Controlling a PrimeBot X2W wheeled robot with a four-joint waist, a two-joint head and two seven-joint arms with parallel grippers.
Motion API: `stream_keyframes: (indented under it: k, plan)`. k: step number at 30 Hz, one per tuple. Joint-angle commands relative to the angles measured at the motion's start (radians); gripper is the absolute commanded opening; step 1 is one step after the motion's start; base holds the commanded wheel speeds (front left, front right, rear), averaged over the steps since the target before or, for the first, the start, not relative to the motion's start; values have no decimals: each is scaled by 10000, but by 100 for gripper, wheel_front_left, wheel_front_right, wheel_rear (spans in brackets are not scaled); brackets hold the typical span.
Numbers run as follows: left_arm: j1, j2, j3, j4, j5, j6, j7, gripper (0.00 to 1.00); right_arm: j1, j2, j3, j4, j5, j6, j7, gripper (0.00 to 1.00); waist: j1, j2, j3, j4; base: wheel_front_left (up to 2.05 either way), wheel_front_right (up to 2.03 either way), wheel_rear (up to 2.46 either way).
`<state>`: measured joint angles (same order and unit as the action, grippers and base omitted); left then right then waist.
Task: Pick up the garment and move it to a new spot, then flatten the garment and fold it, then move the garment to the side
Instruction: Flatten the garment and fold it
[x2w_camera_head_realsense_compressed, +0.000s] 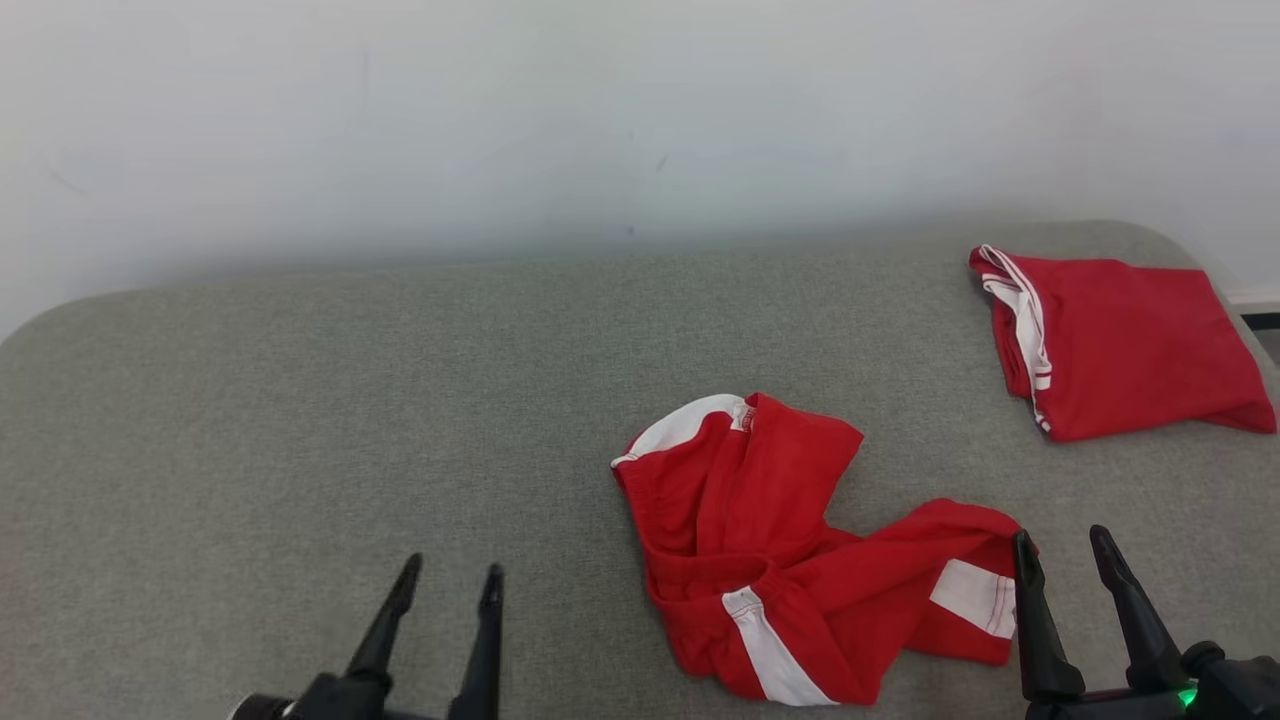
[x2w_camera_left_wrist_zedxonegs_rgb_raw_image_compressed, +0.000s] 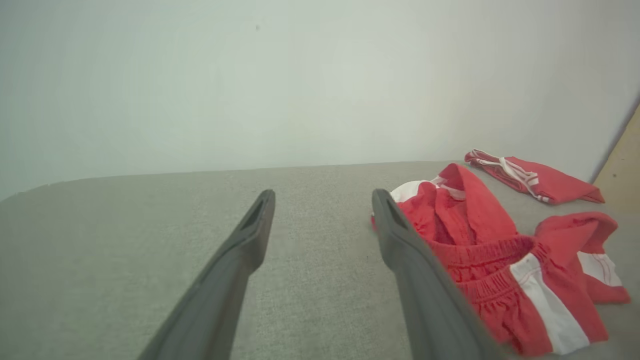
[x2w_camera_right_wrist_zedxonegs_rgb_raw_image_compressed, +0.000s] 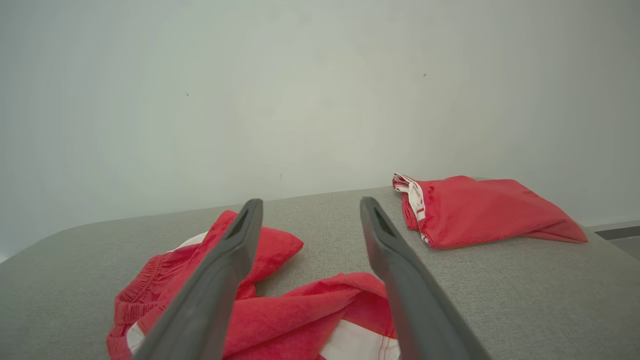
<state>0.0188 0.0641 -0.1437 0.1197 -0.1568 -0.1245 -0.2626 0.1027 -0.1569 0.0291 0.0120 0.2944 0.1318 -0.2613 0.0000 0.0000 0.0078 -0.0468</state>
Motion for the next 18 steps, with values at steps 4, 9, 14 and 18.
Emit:
stream_keyframes:
  k: [4, 9, 14, 18]
  plan:
    - [-925, 241, -1374, 525, -132, -51, -29, 100, -278, -65, 81, 48, 40, -25, -46, 100, 0, 0, 352, -433, 0, 0, 0]
    - [-2125, 675, -3310, 1422, -726, -46, 14, 100, -483, -62, 155, 142, 106, -25, -46, 100, 0, 0, 686, -890, 0, 0, 0]
    - [-3323, 1104, -5124, 2446, -1386, -49, 119, 100, -729, -32, 200, 203, 117, -25, -46, 100, 0, 0, 1042, -1456, 0, 0, 0]
    - [-3932, 1267, -5869, 3079, -1847, -49, 183, 100, -863, -4, 211, 201, 136, -25, -47, 100, 0, 0, 1210, -1749, 0, 0, 0]
